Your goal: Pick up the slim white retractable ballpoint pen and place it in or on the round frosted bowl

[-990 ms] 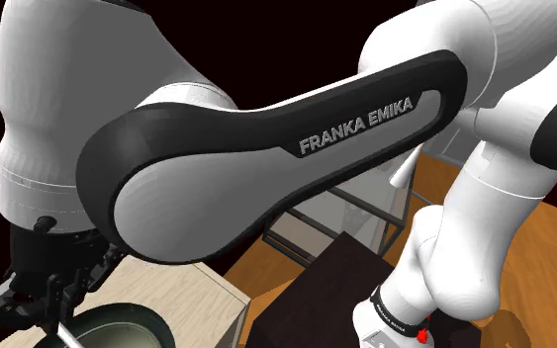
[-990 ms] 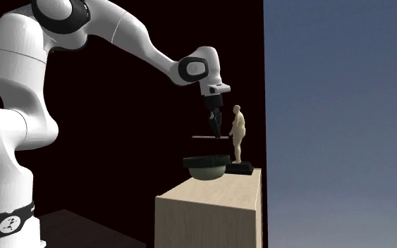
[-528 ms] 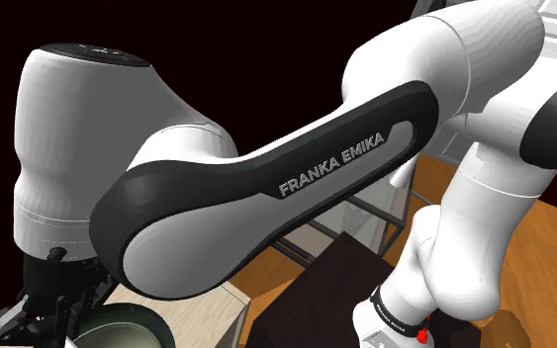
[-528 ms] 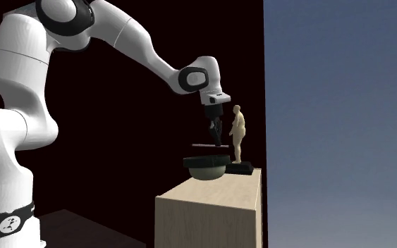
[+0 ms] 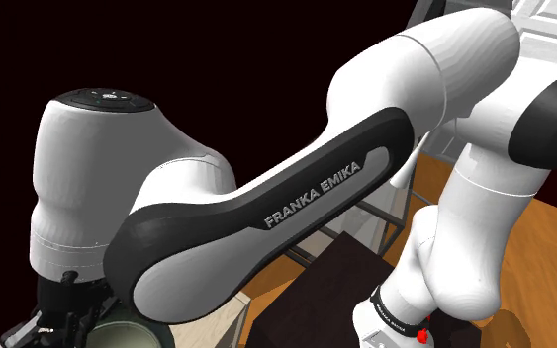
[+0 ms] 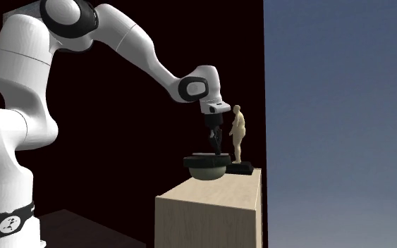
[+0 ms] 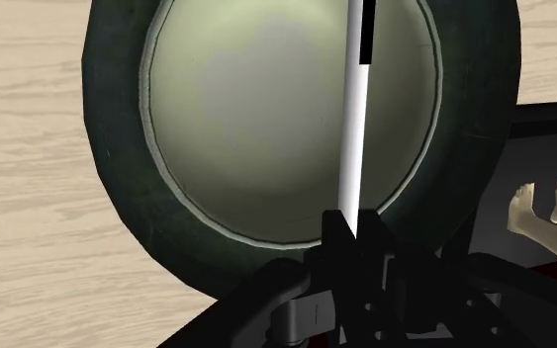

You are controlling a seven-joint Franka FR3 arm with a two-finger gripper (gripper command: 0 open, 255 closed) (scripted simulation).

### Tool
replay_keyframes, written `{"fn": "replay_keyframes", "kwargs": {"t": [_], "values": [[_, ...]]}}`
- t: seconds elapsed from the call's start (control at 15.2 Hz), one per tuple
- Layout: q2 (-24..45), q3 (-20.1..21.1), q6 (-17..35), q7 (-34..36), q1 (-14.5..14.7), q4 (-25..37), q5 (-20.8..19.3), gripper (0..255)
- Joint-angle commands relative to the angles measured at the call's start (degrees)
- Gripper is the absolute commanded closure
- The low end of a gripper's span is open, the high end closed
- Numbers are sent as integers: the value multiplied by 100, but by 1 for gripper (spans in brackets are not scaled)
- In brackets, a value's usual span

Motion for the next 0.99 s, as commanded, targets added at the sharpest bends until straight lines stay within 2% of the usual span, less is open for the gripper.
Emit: {"fn": "replay_keyframes", "kwargs": {"t": [0.0, 0.26, 0.33, 0.66, 0.92], "values": [[5, 0, 16, 2, 2, -9, -3, 255], [4, 0, 15, 2, 2, -9, -3, 255], [4, 0, 15, 2, 2, -9, -3, 0], [4, 0, 15, 2, 2, -9, -3, 0], [-515, 31, -600, -212, -162, 128, 320, 0]]}}
